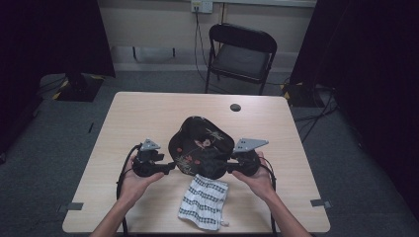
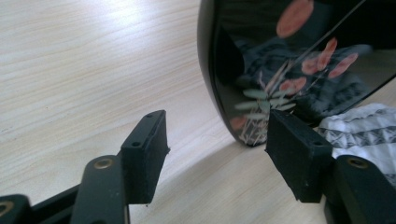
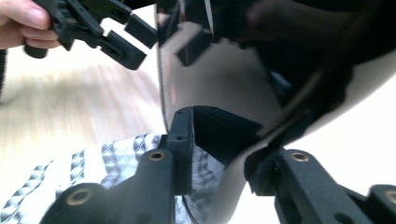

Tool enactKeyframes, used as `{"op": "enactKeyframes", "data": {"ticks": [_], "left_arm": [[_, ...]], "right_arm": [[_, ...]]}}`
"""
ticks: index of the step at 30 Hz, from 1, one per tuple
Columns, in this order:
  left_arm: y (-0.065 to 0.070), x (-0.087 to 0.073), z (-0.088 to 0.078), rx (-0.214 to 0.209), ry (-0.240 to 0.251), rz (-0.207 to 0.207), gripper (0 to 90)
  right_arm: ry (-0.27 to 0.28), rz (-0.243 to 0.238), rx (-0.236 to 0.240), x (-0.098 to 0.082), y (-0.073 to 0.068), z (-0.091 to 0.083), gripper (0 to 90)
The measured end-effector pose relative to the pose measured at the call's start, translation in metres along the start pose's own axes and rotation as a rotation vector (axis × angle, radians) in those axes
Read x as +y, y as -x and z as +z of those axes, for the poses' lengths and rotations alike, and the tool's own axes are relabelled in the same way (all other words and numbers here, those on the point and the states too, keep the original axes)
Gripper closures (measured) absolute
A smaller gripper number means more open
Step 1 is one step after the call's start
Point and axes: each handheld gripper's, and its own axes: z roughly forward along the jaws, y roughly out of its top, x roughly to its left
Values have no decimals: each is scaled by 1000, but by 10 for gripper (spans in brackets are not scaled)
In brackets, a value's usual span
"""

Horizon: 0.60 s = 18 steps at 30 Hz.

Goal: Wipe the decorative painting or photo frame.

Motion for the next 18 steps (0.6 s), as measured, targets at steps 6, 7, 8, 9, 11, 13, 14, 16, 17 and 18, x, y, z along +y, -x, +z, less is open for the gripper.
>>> {"op": "enactKeyframes", "data": {"ticks": [6, 7, 8, 9, 11, 13, 14, 16, 17, 18], "left_arm": [[4, -1, 0, 0, -4, 19, 356], [5, 0, 0, -2, -8, 31, 356], [7, 0, -1, -3, -6, 37, 356], [9, 1, -2, -8, -10, 47, 356], [14, 2, -3, -19, -14, 60, 353], [18, 2, -4, -31, -13, 75, 350], [21, 2, -4, -44, -7, 71, 350], [25, 2, -5, -47, -10, 85, 346], [27, 2, -4, -53, -8, 88, 343], [31, 2, -4, -59, -10, 94, 342]], "right_arm": [[6, -2, 27, -3, 0, -4, 738], [7, 0, 29, -3, 0, -4, 743], [8, 1, 31, -3, 0, -4, 748], [6, -1, 33, -3, 1, -5, 756], [4, 4, 36, -4, 1, -7, 772], [4, 16, 25, -5, 2, -10, 778], [3, 19, 22, -6, 2, -11, 779], [3, 28, 13, -8, 4, -14, 780], [2, 31, 12, -8, 5, -16, 781], [2, 33, 11, -9, 6, -17, 781]]}}
